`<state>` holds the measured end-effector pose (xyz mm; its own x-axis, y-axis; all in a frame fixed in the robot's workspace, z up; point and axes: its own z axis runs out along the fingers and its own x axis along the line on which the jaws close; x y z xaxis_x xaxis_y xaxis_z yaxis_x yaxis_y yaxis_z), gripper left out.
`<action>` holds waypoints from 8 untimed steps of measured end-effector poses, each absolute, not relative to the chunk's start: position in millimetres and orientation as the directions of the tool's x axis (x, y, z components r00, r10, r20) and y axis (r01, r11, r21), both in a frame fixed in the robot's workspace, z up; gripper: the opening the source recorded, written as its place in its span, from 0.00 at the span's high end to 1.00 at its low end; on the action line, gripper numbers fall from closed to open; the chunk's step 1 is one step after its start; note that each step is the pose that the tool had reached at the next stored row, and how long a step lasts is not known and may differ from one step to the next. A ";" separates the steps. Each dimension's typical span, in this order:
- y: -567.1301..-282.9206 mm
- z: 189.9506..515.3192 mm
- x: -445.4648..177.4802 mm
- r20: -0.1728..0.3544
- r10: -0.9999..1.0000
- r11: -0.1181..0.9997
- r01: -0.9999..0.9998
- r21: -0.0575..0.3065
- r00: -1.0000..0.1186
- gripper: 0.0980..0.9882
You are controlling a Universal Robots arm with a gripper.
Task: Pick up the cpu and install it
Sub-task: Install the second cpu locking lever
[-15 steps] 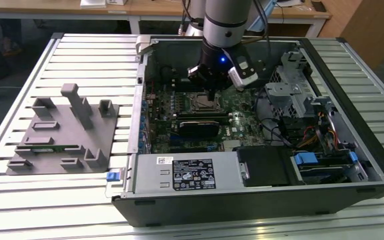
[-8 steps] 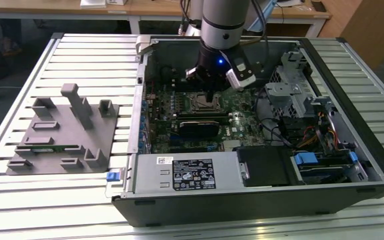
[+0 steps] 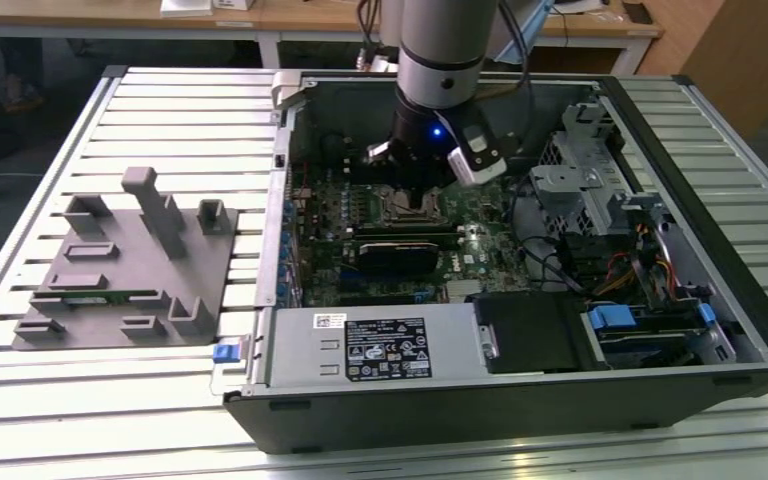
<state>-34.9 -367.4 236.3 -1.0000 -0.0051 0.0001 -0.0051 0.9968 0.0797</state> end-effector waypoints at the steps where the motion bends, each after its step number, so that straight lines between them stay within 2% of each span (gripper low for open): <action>1: -368.9 236.2 -36.1 0.000 -0.005 0.997 -0.005 0.080 -1.000 0.99; 8: -375.5 235.8 -46.1 0.000 -0.005 0.997 -0.005 0.080 -1.000 0.99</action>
